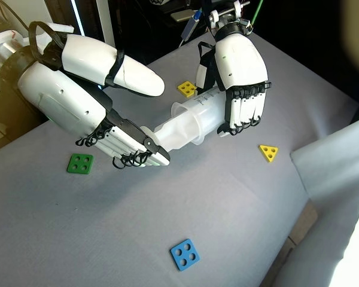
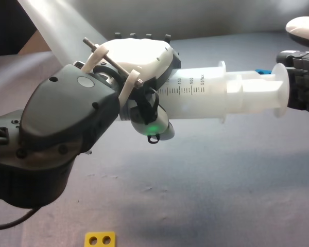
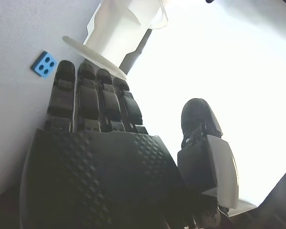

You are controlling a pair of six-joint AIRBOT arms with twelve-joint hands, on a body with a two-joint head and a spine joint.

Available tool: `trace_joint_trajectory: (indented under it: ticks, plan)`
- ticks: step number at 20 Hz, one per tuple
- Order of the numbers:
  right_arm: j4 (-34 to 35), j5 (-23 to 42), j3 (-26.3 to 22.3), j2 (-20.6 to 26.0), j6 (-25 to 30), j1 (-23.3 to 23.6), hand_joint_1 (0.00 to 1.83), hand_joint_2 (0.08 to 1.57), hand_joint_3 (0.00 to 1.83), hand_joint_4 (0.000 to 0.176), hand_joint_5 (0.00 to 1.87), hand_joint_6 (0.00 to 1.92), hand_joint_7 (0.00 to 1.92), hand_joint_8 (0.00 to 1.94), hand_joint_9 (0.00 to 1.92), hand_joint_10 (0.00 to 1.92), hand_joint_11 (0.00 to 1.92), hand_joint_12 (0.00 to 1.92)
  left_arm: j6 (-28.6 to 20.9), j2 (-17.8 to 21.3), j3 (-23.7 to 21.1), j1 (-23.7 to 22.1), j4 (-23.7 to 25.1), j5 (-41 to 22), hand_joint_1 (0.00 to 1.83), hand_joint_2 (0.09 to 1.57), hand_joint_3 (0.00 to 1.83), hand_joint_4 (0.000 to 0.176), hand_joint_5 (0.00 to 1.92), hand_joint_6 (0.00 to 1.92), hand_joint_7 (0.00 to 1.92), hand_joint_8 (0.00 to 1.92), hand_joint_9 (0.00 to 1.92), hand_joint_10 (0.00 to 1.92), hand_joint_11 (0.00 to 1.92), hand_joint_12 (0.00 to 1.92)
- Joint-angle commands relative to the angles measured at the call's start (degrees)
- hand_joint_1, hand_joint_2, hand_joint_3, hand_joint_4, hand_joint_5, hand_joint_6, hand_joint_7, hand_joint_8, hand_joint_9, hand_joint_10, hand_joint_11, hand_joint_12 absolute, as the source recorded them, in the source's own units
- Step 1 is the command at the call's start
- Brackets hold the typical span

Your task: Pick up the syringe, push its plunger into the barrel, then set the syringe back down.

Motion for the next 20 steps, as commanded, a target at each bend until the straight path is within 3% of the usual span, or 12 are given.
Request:
trace_joint_trajectory:
  ticks: [1,2,7,11,20]
  plan:
    - [-1.9,4.9,-0.5,-1.2,0.2,1.3,0.00,1.21,0.00,0.000,0.13,0.00,0.14,0.00,0.12,0.00,0.00,0.26,-0.6,-0.3,-0.3,-1.2,5.4,1.4,1.37,1.13,0.00,0.000,0.94,1.12,0.96,0.96,0.85,1.20,0.65,1.16]
    - [-1.9,3.8,-0.5,-2.1,0.2,2.1,0.00,1.21,0.00,0.000,0.11,0.00,0.13,0.00,0.10,0.00,0.00,0.19,-0.6,-0.3,-0.3,-1.2,5.4,1.6,1.37,1.12,0.00,0.000,0.94,1.12,0.96,0.96,0.85,1.20,0.65,1.16]
    - [-1.9,1.5,-0.5,-5.5,-0.7,5.0,0.00,1.22,0.00,0.000,0.13,0.00,0.15,0.00,0.14,0.01,0.00,0.30,-0.5,-0.3,-0.3,-1.2,5.2,1.6,1.37,1.13,0.00,0.000,0.94,1.13,0.97,0.95,0.85,1.20,0.65,1.13]
    - [-1.9,-0.9,-0.5,-9.1,-1.7,5.2,0.00,1.21,0.00,0.000,0.11,0.00,0.13,0.00,0.12,0.00,0.00,0.21,-0.5,-0.3,-0.3,-1.2,5.2,1.8,1.37,1.13,0.00,0.000,0.94,1.13,0.95,0.99,0.84,1.21,0.65,1.14]
    - [-4.4,-5.0,1.5,-18.1,-1.9,5.7,0.00,1.23,0.00,0.000,0.13,0.00,0.15,0.00,0.13,0.00,0.00,0.25,-0.2,-0.3,-0.3,-1.2,5.1,1.9,1.37,1.12,0.00,0.000,0.96,1.09,0.97,0.96,0.86,1.19,0.67,1.12]
